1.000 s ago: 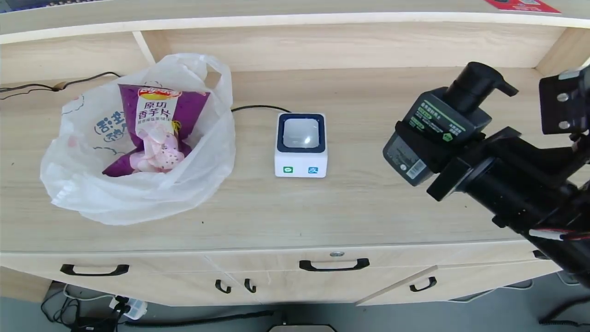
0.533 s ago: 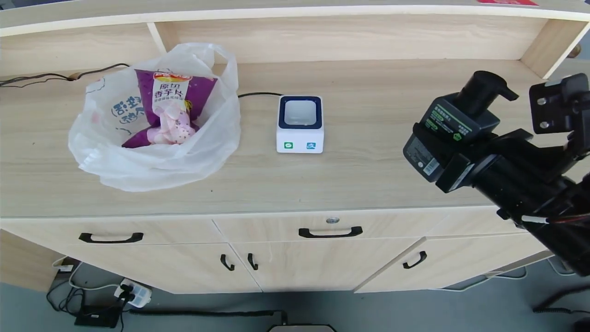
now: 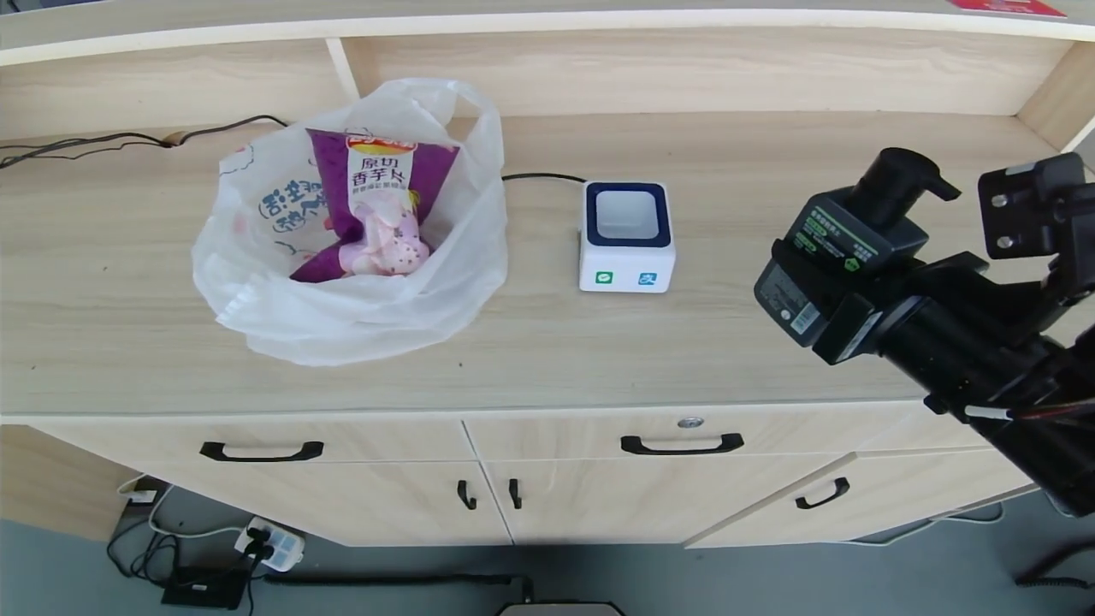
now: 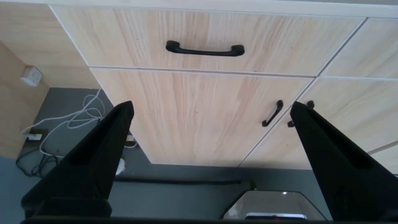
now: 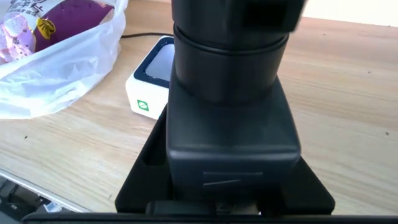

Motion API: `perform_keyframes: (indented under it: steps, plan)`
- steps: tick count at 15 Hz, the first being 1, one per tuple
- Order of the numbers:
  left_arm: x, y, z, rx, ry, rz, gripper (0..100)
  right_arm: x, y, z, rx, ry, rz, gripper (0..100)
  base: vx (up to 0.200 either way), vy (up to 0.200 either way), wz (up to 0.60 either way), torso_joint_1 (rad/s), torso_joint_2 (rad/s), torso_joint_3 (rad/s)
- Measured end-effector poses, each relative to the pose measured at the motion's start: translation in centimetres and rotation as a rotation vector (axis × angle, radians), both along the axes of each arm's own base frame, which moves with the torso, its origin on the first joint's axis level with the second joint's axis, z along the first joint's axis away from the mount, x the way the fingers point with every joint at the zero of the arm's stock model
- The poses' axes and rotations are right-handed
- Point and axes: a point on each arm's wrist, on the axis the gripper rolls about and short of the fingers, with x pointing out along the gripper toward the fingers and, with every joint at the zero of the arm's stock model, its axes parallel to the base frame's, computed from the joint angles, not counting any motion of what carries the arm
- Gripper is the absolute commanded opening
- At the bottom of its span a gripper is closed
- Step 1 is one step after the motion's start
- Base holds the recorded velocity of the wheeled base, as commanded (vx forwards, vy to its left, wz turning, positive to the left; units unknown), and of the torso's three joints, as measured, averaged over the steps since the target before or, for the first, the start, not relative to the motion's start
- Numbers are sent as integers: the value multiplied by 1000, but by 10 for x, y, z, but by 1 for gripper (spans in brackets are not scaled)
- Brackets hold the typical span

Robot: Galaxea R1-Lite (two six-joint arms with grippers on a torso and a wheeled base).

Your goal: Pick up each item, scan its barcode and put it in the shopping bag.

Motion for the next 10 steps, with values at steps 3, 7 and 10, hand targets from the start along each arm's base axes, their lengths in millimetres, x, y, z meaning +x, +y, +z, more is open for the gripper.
perform_keyframes:
  steps: [3, 7, 10]
  plan:
    - [0, 0, 0, 0, 0, -2, 100, -2, -1, -5, -10, 19, 1, 0, 0, 200, 0, 6, 2, 1]
    - [0, 0, 0, -2, 0, -1, 100, -1, 0, -6, -12, 22, 2, 0, 0, 200, 0, 4, 1, 0]
    - [0, 0, 0, 0, 0, -2, 100, -1, -1, -7, -12, 28, 2, 0, 0, 133, 0, 2, -3, 5]
